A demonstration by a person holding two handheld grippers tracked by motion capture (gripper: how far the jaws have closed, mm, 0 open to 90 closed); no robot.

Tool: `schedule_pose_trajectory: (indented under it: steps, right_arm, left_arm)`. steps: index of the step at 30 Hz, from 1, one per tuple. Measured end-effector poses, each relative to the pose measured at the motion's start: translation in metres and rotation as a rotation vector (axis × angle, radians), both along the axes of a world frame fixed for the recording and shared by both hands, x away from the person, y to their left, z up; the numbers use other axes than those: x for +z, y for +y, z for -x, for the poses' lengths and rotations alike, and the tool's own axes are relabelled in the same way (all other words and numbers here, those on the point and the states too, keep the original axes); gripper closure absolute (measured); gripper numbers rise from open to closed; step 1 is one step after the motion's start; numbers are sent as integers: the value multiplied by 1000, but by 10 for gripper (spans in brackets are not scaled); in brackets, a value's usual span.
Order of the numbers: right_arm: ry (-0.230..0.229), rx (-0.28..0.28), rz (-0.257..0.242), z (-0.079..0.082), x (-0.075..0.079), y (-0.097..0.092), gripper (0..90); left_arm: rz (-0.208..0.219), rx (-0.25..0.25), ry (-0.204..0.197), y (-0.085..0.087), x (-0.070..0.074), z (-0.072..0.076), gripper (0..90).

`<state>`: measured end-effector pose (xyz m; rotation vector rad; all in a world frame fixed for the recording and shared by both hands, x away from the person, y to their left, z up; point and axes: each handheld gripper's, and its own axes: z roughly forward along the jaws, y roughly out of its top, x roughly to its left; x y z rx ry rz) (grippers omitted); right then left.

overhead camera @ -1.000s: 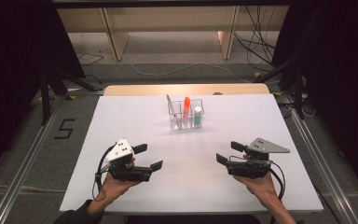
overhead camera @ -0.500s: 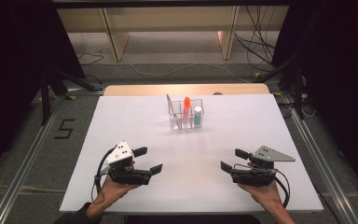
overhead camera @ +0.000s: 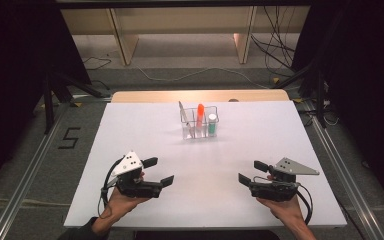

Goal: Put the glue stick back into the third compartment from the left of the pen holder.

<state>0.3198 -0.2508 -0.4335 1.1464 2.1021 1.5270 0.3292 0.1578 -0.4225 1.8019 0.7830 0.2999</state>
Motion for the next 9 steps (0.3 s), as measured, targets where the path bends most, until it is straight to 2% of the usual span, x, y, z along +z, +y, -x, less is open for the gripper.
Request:
schedule_pose_trajectory:
  steps: [9]
  right_arm:
    - [4, 1, 8, 0, -1, 1, 220]
  left_arm:
    - [0, 3, -10, 1, 1, -1, 139]
